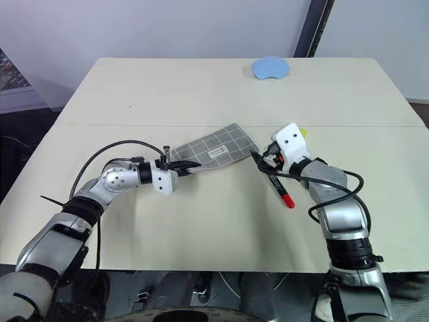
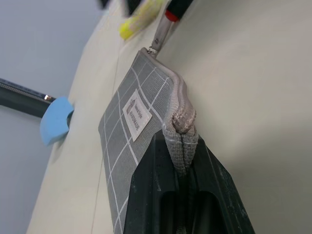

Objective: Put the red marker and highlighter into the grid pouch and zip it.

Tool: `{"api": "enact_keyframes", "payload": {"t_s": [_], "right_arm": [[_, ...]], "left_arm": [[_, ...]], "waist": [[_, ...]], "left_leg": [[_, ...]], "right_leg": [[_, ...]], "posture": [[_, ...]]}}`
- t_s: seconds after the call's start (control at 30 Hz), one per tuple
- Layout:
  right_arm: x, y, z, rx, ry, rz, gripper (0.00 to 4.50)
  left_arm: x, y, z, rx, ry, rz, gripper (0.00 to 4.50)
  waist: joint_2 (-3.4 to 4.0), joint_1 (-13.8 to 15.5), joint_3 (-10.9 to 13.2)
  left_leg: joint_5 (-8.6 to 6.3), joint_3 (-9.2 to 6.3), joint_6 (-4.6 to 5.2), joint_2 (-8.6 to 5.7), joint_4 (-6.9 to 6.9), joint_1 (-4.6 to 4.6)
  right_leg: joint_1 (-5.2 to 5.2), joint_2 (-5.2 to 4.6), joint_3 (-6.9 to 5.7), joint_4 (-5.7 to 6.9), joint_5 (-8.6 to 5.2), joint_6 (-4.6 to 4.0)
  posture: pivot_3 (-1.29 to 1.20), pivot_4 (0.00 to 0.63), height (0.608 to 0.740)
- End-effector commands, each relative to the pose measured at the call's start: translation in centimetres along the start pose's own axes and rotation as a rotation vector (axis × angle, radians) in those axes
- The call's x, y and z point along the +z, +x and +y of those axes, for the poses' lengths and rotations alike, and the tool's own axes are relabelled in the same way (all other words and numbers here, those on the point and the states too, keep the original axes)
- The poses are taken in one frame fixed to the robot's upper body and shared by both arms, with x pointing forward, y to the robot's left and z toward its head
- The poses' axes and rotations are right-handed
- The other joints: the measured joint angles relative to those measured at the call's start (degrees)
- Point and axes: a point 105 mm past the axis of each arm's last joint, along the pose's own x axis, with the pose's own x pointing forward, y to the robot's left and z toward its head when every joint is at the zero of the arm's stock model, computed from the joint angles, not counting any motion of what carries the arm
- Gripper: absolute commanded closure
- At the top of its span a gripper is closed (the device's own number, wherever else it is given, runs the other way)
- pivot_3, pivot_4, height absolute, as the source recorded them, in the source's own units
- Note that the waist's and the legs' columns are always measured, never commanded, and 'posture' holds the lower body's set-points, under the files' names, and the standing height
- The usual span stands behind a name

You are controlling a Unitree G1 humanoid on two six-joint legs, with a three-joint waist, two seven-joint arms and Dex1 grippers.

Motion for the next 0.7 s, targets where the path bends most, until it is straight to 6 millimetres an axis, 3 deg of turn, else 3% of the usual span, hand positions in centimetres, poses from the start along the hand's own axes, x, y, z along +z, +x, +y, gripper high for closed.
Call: {"api": "enact_keyframes", "payload": {"t_s": [0.03, 0.37, 0.5, 0.6, 0.7], "right_arm": [[0.5, 0.1, 0.1, -0.003, -0.035, 0.010, 0.01], [-0.7, 2.9, -0.8, -0.098, 0.023, 0.090, 0.01], [-1.4, 3.6, -0.5, -0.053, 0.086, 0.133, 0.01], [-1.8, 3.7, -0.4, -0.023, 0.106, 0.169, 0.89], [-1.6, 3.9, -0.3, -0.005, 0.136, 0.170, 2.50]], "left_arm": [[-0.8, -0.4, -0.4, 0.008, -0.038, 0.042, 4.50], [-1.0, -0.6, 0.0, 0.033, -0.031, 0.059, 4.50], [-1.1, -0.6, 0.0, 0.033, -0.024, 0.068, 4.50], [-1.1, -0.6, 0.1, 0.037, -0.018, 0.068, 4.50], [-1.1, -0.6, 0.1, 0.037, -0.017, 0.068, 4.50]], "waist": [[0.00, 0.03, 0.00], [0.00, 0.16, 0.00], [0.00, 0.25, 0.00], [0.00, 0.18, 0.00], [0.00, 0.18, 0.00]], "left_leg": [[0.00, 0.00, 0.00, 0.00, 0.01, 0.01], [0.00, 0.01, 0.00, 0.01, 0.09, 0.00], [0.00, 0.00, -0.01, 0.01, 0.08, 0.00], [0.00, 0.01, -0.01, 0.01, 0.08, 0.00], [0.00, 0.01, -0.01, 0.01, 0.08, 0.00]], "right_leg": [[-0.02, -0.01, -0.01, 0.00, -0.02, -0.03], [-0.01, -0.02, -0.03, 0.00, 0.00, -0.01], [-0.02, 0.00, -0.04, 0.01, 0.00, -0.01], [-0.02, -0.01, -0.02, 0.00, 0.06, 0.09], [-0.01, -0.01, -0.03, 0.00, 0.08, 0.12]], "posture": [[0.00, 0.150, 0.739], [0.00, 0.150, 0.739], [0.00, 0.150, 0.739], [0.00, 0.150, 0.739], [0.00, 0.150, 0.739]]}}
